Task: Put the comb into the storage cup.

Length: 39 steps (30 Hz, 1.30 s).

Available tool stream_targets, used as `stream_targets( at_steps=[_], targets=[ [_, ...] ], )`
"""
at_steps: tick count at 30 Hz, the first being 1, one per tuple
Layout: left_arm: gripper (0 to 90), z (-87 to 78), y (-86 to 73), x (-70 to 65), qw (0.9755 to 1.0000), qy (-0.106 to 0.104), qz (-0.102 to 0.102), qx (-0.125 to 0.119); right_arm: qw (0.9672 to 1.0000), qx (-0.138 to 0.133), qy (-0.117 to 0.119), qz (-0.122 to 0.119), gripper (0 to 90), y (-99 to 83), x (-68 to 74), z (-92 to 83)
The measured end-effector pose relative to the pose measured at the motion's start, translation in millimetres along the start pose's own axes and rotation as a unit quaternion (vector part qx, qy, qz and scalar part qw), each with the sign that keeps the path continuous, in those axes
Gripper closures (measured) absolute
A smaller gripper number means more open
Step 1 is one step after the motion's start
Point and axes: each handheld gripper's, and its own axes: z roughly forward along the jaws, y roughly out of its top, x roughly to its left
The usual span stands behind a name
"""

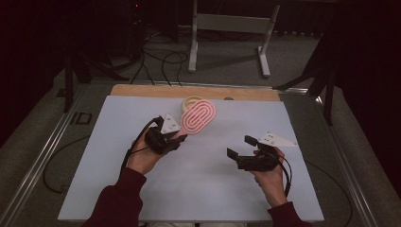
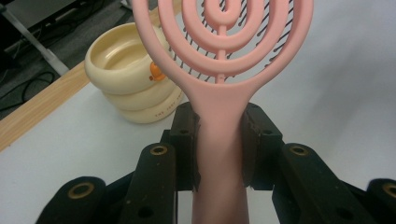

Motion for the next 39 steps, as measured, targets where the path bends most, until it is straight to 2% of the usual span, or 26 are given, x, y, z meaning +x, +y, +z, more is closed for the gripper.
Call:
stream_targets(
  at_steps=[9, 23, 39],
  targets=[
    [69.9, 2.7, 2.4, -6.9, 1.0000, -0.003, 0.009, -0.003, 0.9998, -0.009, 0.015, 0.008, 8.1, 10.9, 5.1, 8.2],
    [69.9, 5.6, 4.8, -16.4, 0.9998, -0.010, 0.017, -0.010, 0.9997, 0.004, 0.025, 0.005, 7.3, 25.7, 15.2, 23.4],
    [69.9, 5.5, 6.8, -25.8, 0.9992, -0.016, 0.031, -0.018, 0.9986, -0.003, 0.052, 0.013, 7.4, 40.8, 23.1, 39.5]
  ],
)
